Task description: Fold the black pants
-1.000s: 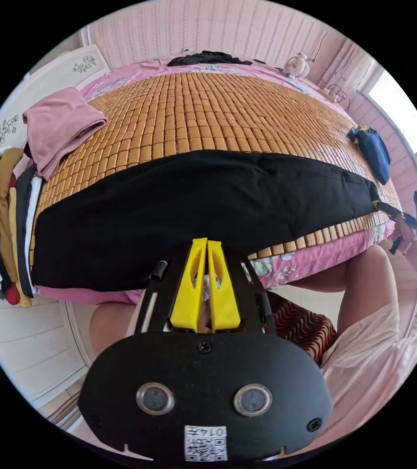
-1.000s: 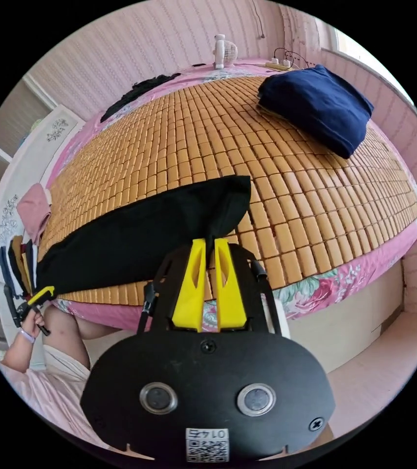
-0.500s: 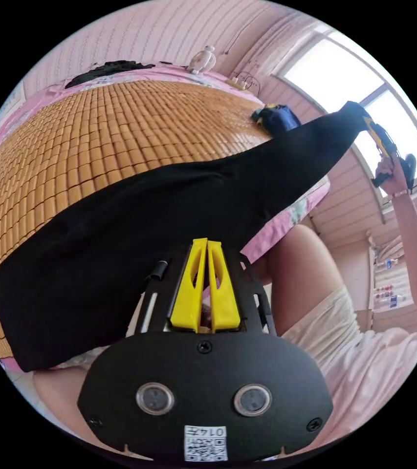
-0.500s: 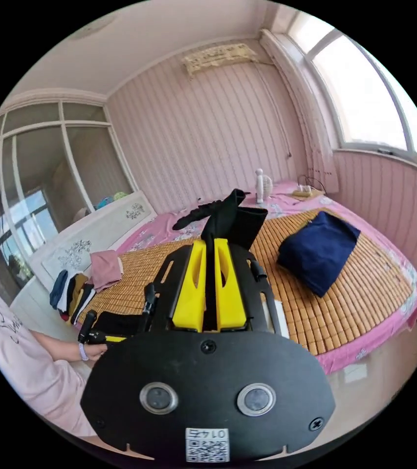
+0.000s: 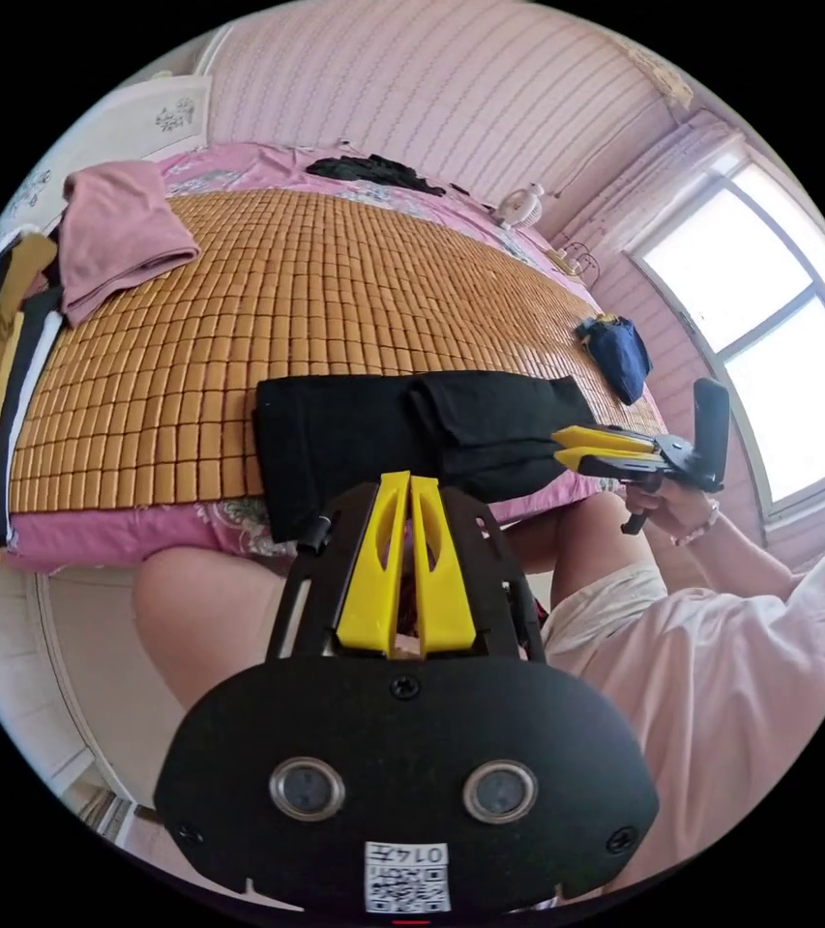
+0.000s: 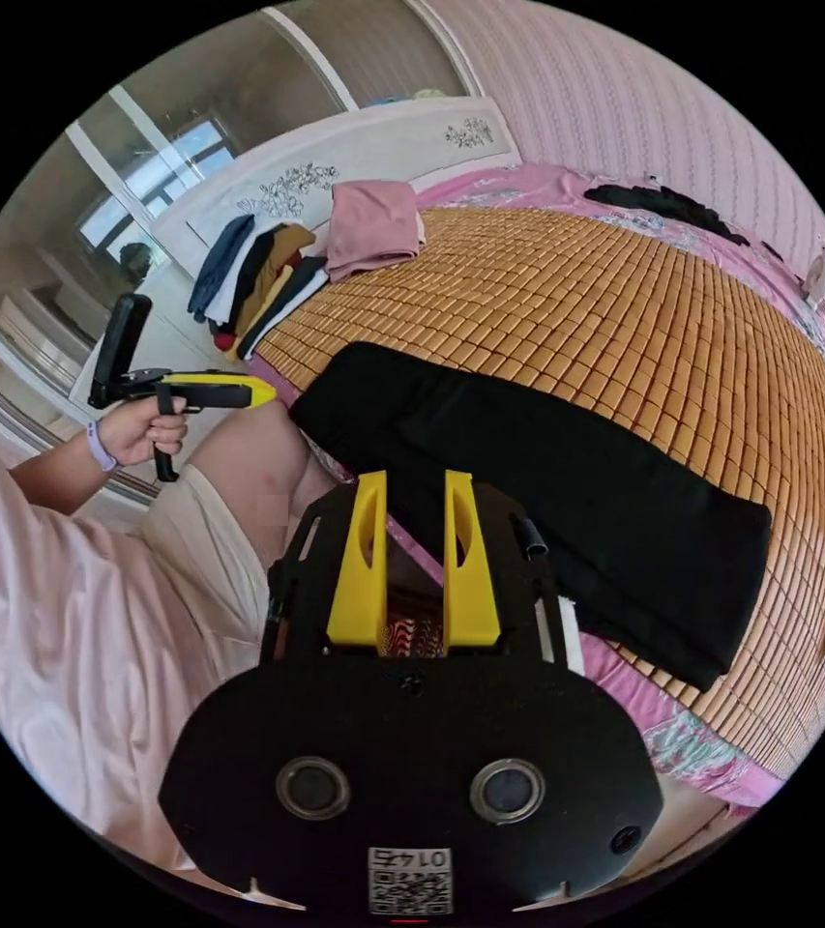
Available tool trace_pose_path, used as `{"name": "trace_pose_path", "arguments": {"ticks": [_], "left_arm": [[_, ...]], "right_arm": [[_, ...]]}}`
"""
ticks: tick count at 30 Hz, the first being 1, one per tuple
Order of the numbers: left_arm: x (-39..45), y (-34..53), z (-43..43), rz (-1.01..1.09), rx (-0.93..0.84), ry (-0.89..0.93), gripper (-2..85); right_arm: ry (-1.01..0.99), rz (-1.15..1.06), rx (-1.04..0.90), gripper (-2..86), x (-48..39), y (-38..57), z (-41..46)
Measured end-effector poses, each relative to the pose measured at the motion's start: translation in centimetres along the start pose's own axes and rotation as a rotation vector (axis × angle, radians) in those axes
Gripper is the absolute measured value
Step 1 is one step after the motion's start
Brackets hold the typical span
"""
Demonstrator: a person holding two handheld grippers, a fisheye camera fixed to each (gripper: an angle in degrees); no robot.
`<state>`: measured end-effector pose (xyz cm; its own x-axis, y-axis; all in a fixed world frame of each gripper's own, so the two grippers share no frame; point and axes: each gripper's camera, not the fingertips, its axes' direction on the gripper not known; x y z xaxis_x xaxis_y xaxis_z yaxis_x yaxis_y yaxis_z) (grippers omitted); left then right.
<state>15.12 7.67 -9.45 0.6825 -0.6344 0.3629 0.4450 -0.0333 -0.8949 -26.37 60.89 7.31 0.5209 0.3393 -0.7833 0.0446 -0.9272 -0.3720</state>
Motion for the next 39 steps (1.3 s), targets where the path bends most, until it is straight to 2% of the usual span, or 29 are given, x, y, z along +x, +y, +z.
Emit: {"name": "trace_pose_path", "arguments": {"ticks": [5, 11, 14, 18, 21, 25, 27, 35, 37, 39], "left_arm": [[-1.3, 0.7, 1.1, -0.069, -0.008, 0.051, -1.0], [-0.7, -0.5, 2.3, -0.054, 0.001, 0.085, -1.0], [-1.0, -0.8, 2.6, -0.059, -0.01, 0.084, -1.0], [-1.2, -0.9, 2.3, -0.067, 0.008, 0.088, -1.0], [-1.2, -0.9, 2.3, -0.068, 0.007, 0.102, -0.9], [-1.1, -0.8, 2.6, -0.07, 0.003, 0.087, -0.5], [-1.2, -0.8, 3.0, -0.08, -0.005, 0.082, 0.2], [0.8, -1.9, 5.4, -0.049, -0.025, 0.094, 6.7], [1.7, -2.6, 6.1, -0.048, -0.027, 0.079, 8.4], [2.5, -3.0, 6.9, -0.042, -0.029, 0.058, 9.7]], "right_arm": [[0.089, -0.146, -0.079, 8.8, -3.4, -4.3, 3.6], [0.185, -0.176, -0.208, 5.6, -4.2, -8.4, 9.0], [0.136, -0.117, -0.147, 2.3, -3.6, -9.5, 7.0], [0.123, -0.063, 0.041, 1.7, -4.6, -10.7, 1.8], [0.108, -0.094, 0.074, 2.1, -6.4, -11.4, 1.3], [0.124, -0.135, -0.096, 3.5, -7.0, -12.1, 6.6], [0.128, -0.079, -0.199, 4.8, -6.4, -12.8, 9.2], [0.089, -0.229, -0.053, 7.8, -6.1, -18.1, 3.1], [0.116, -0.242, -0.078, 8.3, -5.1, -20.1, 4.1], [0.162, -0.267, -0.182, 9.3, -4.2, -22.4, 7.5]]}}
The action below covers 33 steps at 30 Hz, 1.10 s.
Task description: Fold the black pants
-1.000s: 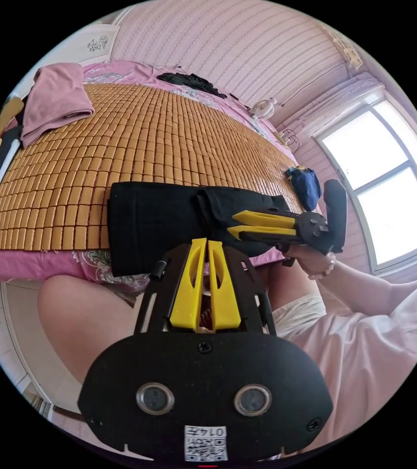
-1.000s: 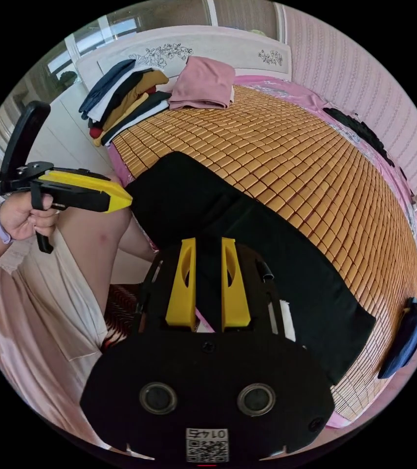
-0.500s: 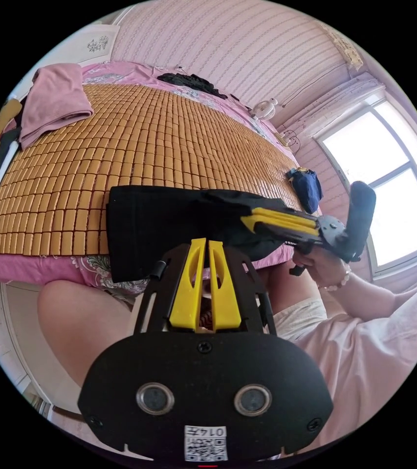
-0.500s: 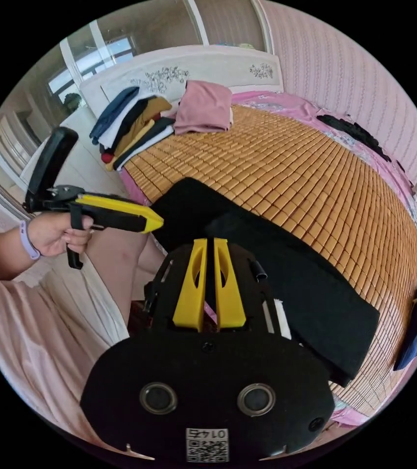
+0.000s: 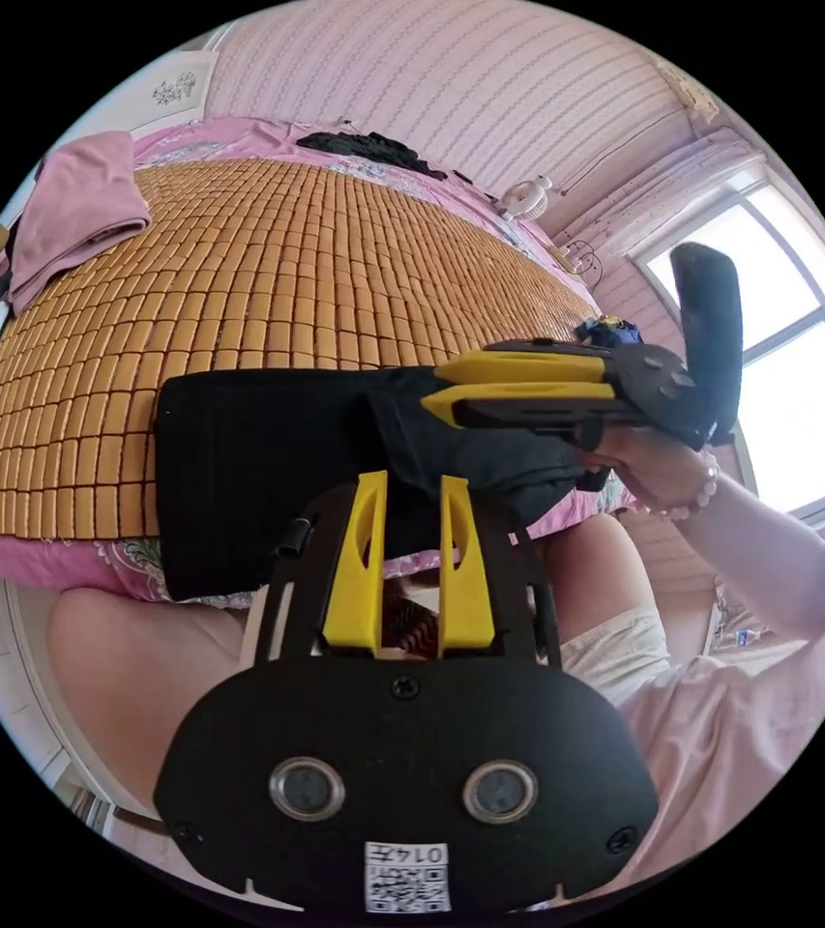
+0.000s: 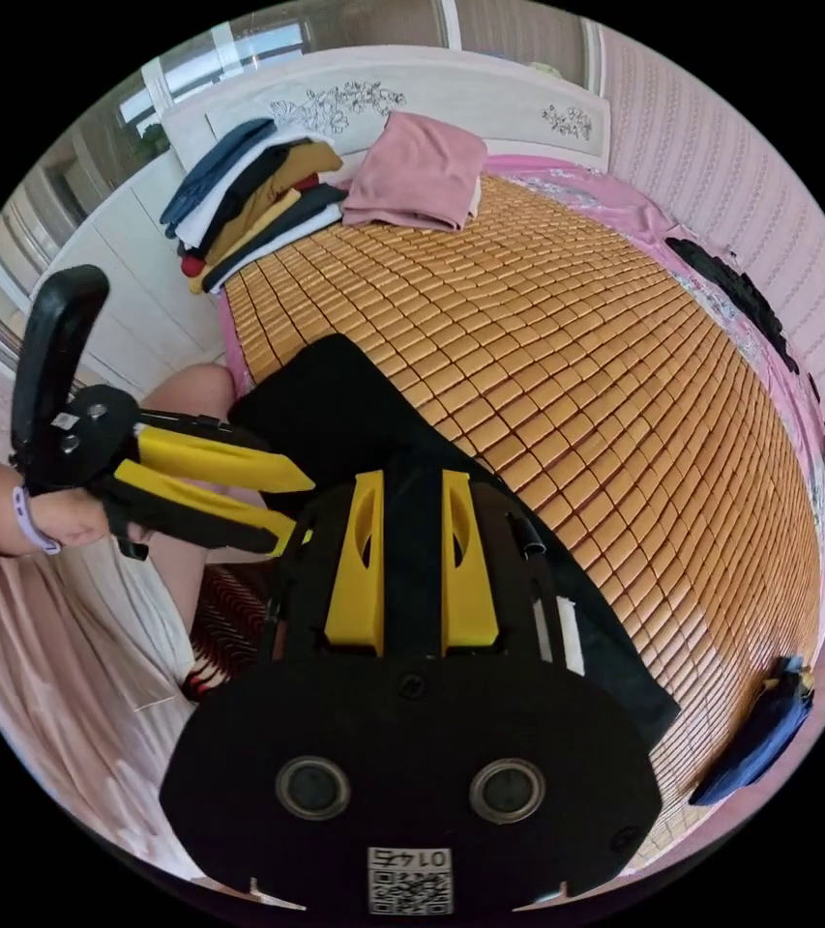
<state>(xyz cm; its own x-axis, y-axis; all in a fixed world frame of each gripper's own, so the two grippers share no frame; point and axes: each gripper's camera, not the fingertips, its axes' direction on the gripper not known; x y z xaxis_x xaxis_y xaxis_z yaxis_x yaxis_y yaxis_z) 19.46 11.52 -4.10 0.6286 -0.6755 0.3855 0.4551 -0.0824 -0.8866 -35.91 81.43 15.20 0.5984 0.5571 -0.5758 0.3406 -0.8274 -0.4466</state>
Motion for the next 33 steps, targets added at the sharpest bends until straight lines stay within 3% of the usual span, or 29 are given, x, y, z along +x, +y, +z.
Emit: {"name": "trace_pose_path", "arguments": {"ticks": [4, 8, 14, 17, 20, 24, 28, 33], "left_arm": [[1.2, -0.8, 4.0, 0.03, -0.137, -0.043, 9.4], [2.7, -0.9, 4.5, 0.095, -0.152, -0.114, 6.5], [5.7, -0.4, 2.7, 0.191, -0.071, -0.137, 3.6], [6.9, 0.1, 0.2, 0.208, 0.026, -0.062, 3.1], [7.8, 0.6, -4.3, 0.225, 0.138, -0.002, 2.7], [5.9, 1.4, -10.6, 0.14, 0.189, -0.082, 3.7], [-0.6, 2.6, -9.1, -0.071, 0.061, -0.249, 6.4], [-1.1, 3.5, -8.0, -0.09, 0.048, -0.245, 5.1]], "right_arm": [[-0.023, -0.094, -0.097, 7.6, 0.3, -2.4, 3.2], [-0.052, -0.163, -0.13, 3.3, 1.0, -3.5, 2.0], [-0.097, -0.198, -0.021, 2.0, 2.3, -3.8, -3.7], [-0.112, -0.25, 0.01, 2.0, 2.7, -4.7, -7.8], [-0.174, -0.331, 0.058, 2.6, 2.2, -7.3, -11.7], [-0.304, -0.365, 0.085, 5.7, -0.1, -13.4, -12.1], [-0.065, -0.246, -0.004, 4.6, -1.1, -16.1, -6.1], [0.049, -0.118, 0.019, 1.8, 2.1, -10.1, -6.0]]}}
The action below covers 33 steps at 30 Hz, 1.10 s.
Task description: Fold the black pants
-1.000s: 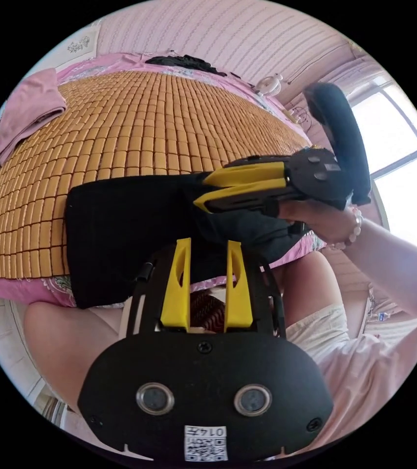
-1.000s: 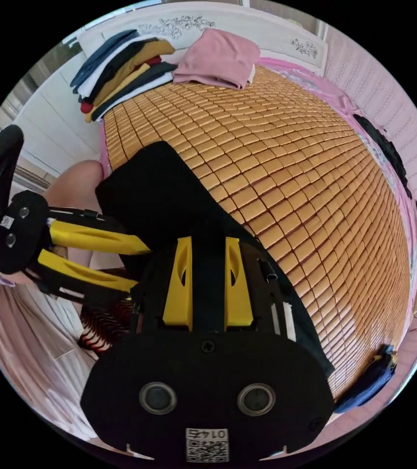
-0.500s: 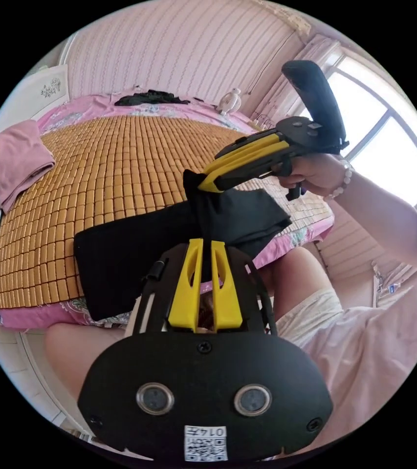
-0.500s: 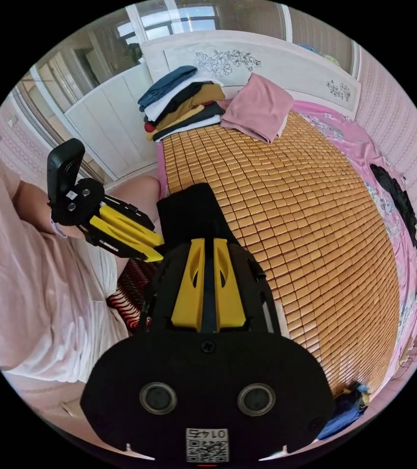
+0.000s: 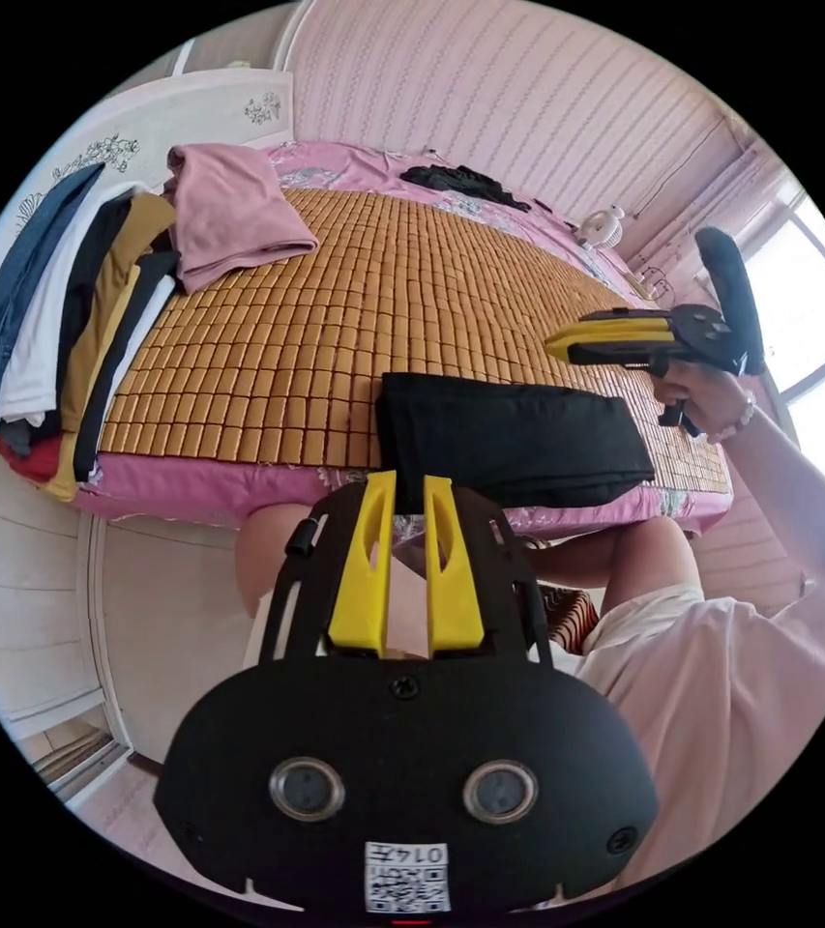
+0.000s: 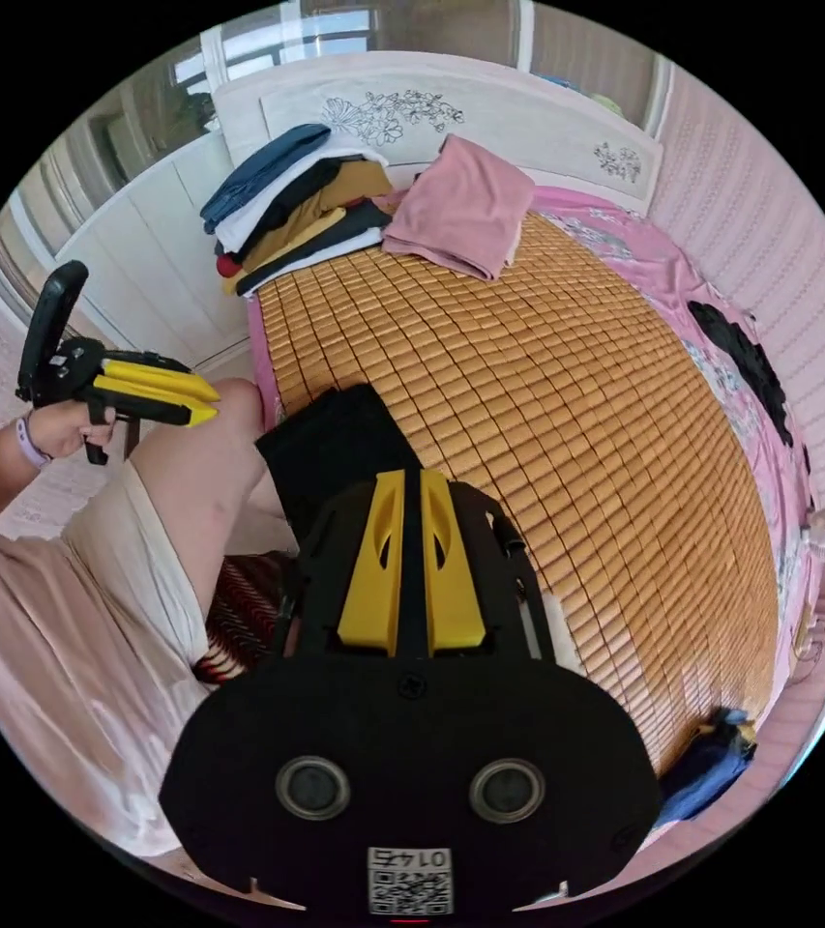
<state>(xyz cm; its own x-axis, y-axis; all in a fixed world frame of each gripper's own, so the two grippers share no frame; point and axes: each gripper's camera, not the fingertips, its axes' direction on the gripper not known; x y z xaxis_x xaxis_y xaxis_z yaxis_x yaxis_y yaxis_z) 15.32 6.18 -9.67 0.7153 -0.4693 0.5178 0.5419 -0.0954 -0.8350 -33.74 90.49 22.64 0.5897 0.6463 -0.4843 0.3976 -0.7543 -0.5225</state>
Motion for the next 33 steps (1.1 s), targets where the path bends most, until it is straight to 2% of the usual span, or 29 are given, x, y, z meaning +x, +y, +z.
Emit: {"name": "trace_pose_path", "arguments": {"ticks": [3, 6, 10, 14, 18, 20, 23, 24, 28, 31, 33], "left_arm": [[2.4, -0.7, 1.8, 0.063, -0.005, 0.075, 4.1], [6.3, -2.2, 4.5, 0.17, -0.033, 0.16, 2.4], [13.4, -4.5, 8.9, 0.34, -0.094, 0.241, 0.3], [18.3, -5.9, 11.9, 0.411, -0.113, 0.222, -0.8], [22.1, -6.1, 17.3, 0.547, -0.237, 0.093, -1.0], [22.5, -5.9, 17.7, 0.574, -0.197, 0.097, -1.0], [23.4, -6.6, 17.4, 0.59, -0.22, 0.099, -0.9], [23.8, -6.5, 17.3, 0.603, -0.202, 0.093, -0.9], [23.7, -6.3, 18.5, 0.573, -0.202, 0.116, -0.3], [23.5, -7.4, 17.4, 0.555, -0.168, 0.128, 1.7], [23.5, -8.4, 16.7, 0.57, -0.139, 0.135, 3.2]], "right_arm": [[0.087, 0.098, -0.106, 0.5, 2.7, 5.7, 0.3], [0.025, 0.196, -0.22, -0.1, 4.7, 9.6, 1.5], [-0.031, 0.192, -0.2, -0.3, 4.6, 9.3, 2.8], [-0.031, 0.088, -0.196, -0.3, 3.9, 4.4, 5.6], [-0.006, -0.011, -0.338, -0.4, 4.0, 1.7, 9.9], [-0.08, -0.021, -0.481, -0.4, 5.0, 0.3, 10.0], [-0.066, -0.015, -0.432, -0.4, 6.2, -0.2, 9.7], [-0.066, -0.022, -0.495, -0.3, 6.4, 0.3, 11.3], [-0.089, 0.057, -0.366, 0.0, 7.4, 2.9, 9.6], [-0.108, 0.272, -0.117, 0.9, 9.5, 9.7, 4.3], [-0.086, 0.489, 0.049, 3.4, 10.7, 18.0, 0.6]]}}
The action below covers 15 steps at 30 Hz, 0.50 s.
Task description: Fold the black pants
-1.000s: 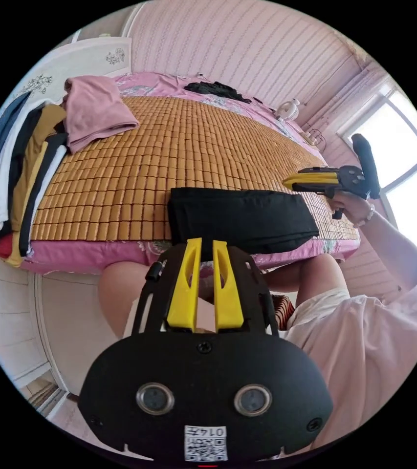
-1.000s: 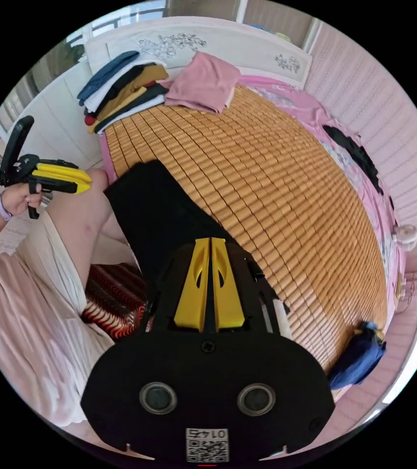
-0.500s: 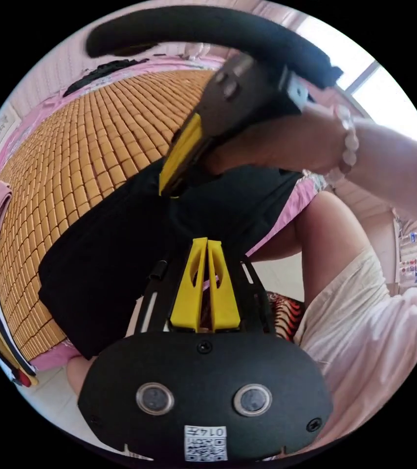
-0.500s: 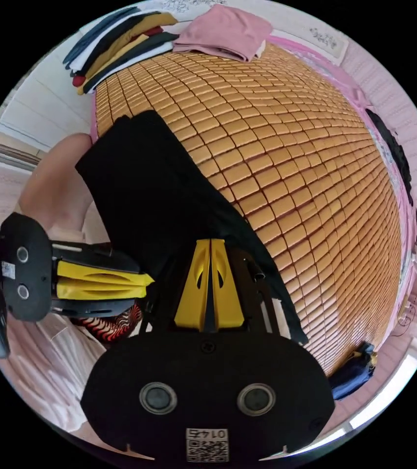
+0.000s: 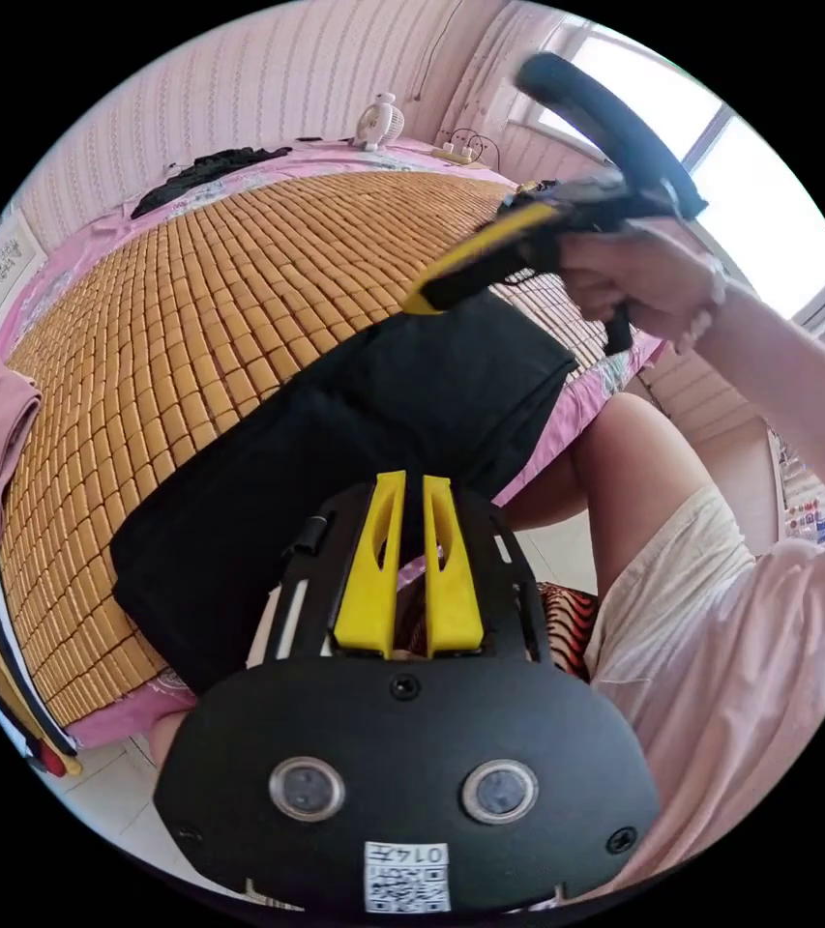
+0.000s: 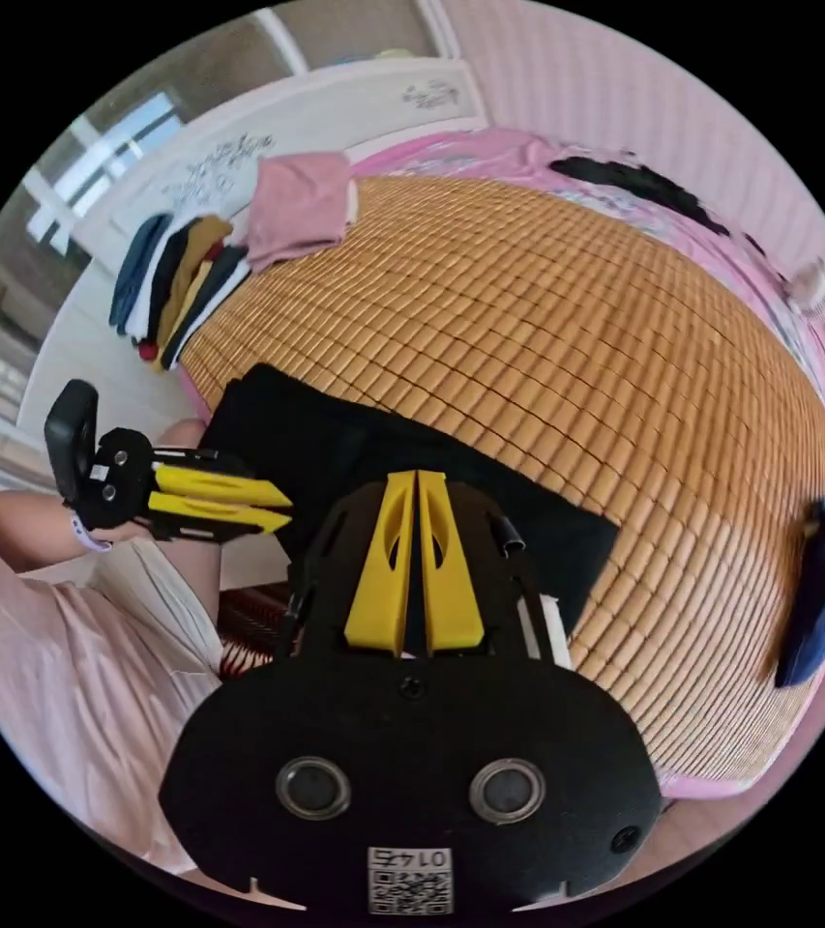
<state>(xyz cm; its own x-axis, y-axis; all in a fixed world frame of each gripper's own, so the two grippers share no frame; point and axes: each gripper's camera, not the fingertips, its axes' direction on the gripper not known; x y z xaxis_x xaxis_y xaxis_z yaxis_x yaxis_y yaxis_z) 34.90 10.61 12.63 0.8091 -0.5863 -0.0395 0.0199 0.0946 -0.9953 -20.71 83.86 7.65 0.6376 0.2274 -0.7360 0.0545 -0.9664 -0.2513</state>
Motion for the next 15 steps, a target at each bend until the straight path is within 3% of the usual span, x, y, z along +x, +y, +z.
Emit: {"name": "trace_pose_path", "arguments": {"ticks": [6, 15], "left_arm": [[-1.3, -7.7, -0.5, 0.116, 0.051, 0.054, 5.3], [2.3, -24.0, 7.9, 0.183, -0.064, 0.203, 9.7]], "right_arm": [[-0.001, 0.445, 0.111, 12.0, 8.1, 14.7, -2.3], [-0.123, 0.598, 0.094, 6.7, 11.7, 21.0, 1.5]]}}
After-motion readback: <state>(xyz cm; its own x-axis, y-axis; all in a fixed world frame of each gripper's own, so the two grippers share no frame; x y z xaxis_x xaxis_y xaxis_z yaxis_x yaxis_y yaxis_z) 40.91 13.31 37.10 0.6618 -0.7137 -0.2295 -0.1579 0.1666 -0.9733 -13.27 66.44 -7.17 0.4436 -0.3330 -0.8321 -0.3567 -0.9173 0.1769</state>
